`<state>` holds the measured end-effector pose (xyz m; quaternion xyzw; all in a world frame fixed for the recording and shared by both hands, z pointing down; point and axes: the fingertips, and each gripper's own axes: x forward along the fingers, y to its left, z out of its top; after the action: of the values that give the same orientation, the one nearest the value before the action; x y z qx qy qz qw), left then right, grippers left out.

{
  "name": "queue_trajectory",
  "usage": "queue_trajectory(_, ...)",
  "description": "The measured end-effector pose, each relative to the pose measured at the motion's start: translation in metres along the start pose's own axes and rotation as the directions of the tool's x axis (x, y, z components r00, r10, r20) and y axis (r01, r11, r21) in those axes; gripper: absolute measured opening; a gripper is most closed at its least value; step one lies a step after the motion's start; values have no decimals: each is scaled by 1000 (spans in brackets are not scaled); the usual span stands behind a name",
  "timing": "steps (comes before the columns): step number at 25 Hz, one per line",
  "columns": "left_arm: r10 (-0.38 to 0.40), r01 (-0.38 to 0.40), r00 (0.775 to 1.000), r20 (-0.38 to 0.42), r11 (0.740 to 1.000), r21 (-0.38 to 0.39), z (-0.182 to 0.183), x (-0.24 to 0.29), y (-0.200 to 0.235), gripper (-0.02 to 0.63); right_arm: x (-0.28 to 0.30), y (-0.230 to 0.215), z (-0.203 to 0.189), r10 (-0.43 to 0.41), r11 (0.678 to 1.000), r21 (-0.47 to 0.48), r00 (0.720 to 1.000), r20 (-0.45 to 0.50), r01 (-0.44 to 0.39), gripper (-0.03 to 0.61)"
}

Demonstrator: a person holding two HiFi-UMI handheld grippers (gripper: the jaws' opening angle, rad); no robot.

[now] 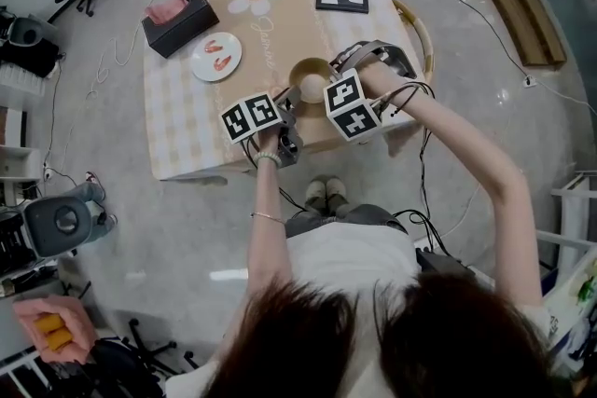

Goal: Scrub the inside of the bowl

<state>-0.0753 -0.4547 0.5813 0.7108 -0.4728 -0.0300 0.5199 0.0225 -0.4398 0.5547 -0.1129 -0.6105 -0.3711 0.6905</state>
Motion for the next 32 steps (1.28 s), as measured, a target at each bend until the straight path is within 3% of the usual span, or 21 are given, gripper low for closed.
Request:
queue_trajectory(8,0,0,1000,17,1000,-5,2,-7,2,94,0,-13,26,-14,999,42,998,64,11,100)
queue_trajectory(24,0,0,1000,29,1000,-10,4,-6,2,94,10,-33,24,-51,960,280,982,183,-3,100)
queue_trajectory(27,-11,10,999,44,1000,11,6,-8,-1,94,4,-43,19,-96,906,424,961,261,-24,100)
queue_trajectory(32,-63,56,994,84,995,81,12,-16,-14,94,-13,-61,12,-253,713,691,875,412,-120,98)
